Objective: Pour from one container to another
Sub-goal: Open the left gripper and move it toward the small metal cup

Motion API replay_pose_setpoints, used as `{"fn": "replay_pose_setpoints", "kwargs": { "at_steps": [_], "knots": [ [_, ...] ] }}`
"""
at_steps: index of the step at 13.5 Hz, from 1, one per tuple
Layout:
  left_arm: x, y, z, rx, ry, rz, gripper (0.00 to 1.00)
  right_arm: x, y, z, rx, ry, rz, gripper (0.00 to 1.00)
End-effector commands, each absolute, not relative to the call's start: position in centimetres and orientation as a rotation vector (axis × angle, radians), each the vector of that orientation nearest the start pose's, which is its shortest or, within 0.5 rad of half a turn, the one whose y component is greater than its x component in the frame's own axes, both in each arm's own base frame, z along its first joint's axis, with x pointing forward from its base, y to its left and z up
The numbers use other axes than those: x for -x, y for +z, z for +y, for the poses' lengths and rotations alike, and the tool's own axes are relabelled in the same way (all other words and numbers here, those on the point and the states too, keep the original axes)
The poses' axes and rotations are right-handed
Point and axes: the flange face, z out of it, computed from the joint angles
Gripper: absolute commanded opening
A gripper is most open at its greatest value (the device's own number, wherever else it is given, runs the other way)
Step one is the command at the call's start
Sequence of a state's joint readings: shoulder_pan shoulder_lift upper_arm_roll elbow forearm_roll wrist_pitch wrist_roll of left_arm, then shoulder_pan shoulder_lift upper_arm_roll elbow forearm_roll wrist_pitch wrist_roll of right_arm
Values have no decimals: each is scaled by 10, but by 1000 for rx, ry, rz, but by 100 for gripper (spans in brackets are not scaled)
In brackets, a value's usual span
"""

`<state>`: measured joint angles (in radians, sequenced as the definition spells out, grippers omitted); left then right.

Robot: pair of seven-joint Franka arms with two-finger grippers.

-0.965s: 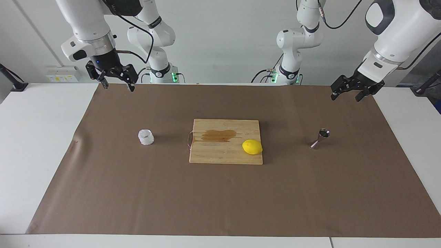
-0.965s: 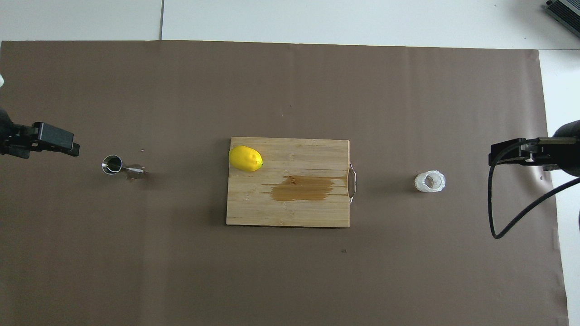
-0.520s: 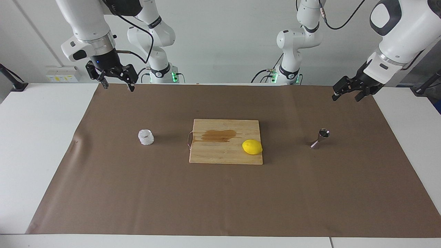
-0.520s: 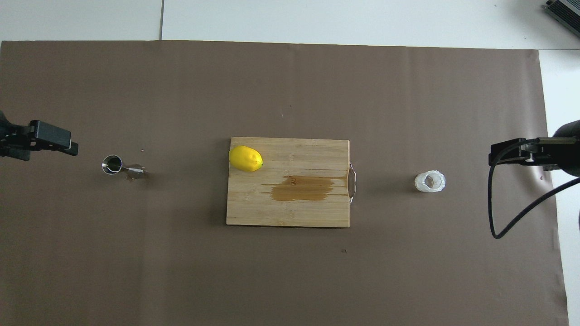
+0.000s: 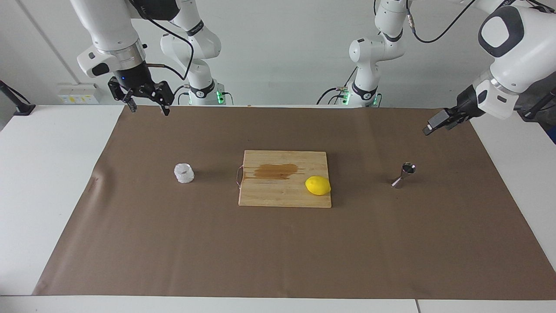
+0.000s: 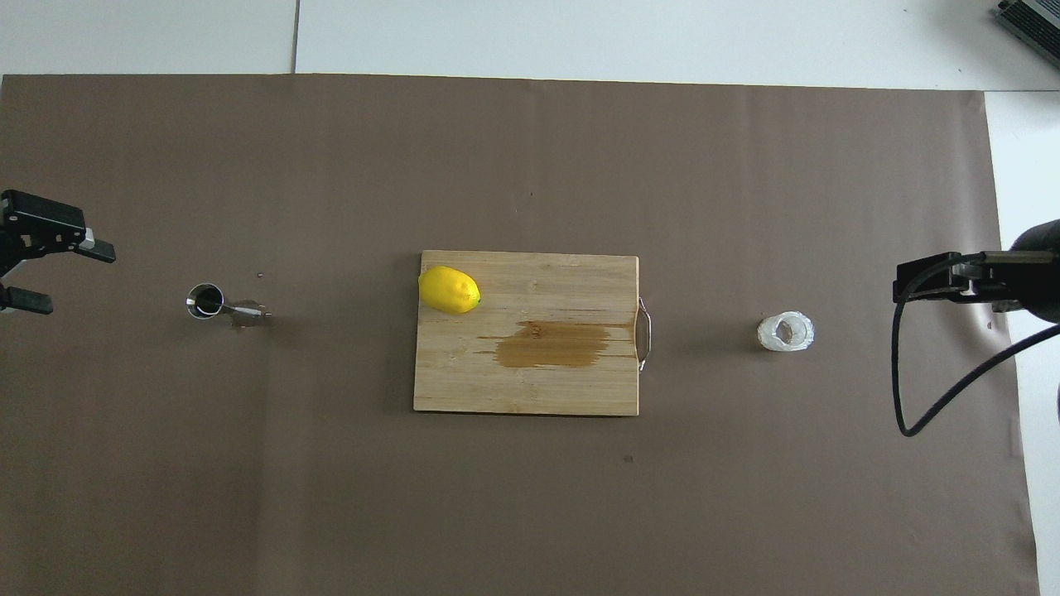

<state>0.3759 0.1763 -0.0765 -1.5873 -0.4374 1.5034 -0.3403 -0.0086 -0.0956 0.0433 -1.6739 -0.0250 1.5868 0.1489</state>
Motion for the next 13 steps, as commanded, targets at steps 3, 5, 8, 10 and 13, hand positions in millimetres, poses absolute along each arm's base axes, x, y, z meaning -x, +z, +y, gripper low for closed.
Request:
{"fn": "replay_pose_setpoints", "kwargs": {
  "at_steps": [3,5,8,10,13],
  "knots": [
    [-577,439,200,3247,846,-1666,100,-522,633,14,3157,-7,168,100],
    [-572,412,206,3191,969,-1764,100,-522,633,14,3157,-7,168,100],
    [-549,354,235,3073,1173,-2125,100,-522,633,14,3157,-7,170,100],
    [-540,326,240,2992,1253,-2276,100,-522,633,14,3157,-7,168,100],
    [-535,307,234,2811,1323,-2465,100,-522,633,14,3157,-7,168,100]
  ]
}}
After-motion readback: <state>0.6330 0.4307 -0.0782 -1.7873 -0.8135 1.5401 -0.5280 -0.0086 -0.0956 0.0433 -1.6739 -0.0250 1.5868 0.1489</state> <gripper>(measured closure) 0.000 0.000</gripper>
